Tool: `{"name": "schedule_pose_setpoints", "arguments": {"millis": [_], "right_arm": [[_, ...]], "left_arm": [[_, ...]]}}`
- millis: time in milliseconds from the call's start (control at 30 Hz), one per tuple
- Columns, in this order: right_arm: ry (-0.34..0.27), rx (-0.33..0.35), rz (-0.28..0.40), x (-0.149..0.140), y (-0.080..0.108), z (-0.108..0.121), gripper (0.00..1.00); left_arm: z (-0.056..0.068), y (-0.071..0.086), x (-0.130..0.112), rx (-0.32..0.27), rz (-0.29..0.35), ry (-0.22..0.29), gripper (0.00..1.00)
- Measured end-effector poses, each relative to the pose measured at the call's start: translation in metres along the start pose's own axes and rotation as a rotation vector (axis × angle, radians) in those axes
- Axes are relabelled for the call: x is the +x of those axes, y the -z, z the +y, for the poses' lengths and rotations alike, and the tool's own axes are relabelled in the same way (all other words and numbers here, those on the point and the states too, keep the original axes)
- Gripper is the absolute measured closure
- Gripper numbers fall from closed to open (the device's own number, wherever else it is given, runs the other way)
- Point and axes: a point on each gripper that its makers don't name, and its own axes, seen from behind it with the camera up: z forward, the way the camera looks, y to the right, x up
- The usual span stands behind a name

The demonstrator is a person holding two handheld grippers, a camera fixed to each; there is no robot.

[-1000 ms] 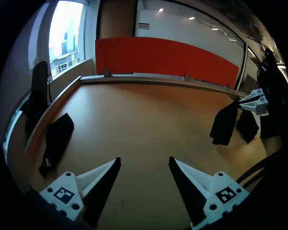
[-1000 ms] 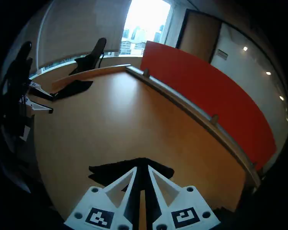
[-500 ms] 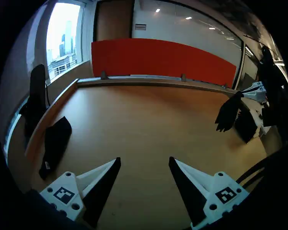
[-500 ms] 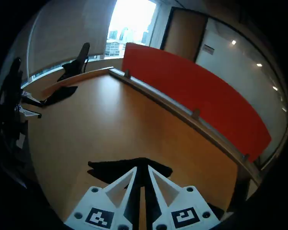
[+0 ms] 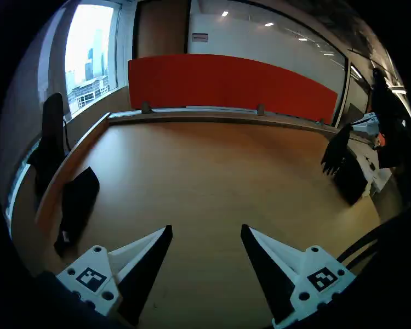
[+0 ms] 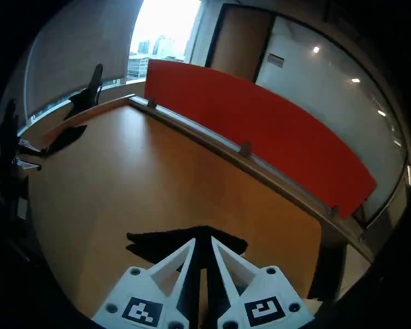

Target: Fold towel

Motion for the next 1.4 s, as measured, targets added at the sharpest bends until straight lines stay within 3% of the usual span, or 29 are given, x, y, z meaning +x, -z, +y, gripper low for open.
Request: {"name": "schedule_pose_setpoints", "arguments": {"millis": [567,767,1133,1400], "right_arm": [[-0.033,-0.105,-0.05,-0.026,0.013,0.106,0.95],[-0.052,-0.125,-0.069,-0.036,0.013,0.131,0.95],[-0.066,-0.137,-0.093,-0.053,0.012,0.144,0.95],[-0.086,-0.151,-0.103,-0.071,0.026,0.151,0.95]], "left_arm": [[0.019,-0.006,-0.004,0.004,-0.024,-0.009,0.07],[0.022,-0.006,-0.005,0.011,-0.033,-0.016,0.07],[0.029,-0.01,0.0,0.011,-0.033,-0.026,0.07],[0.036,-0.013,0.005,0.001,-0.03,-0.034,0.07]]}}
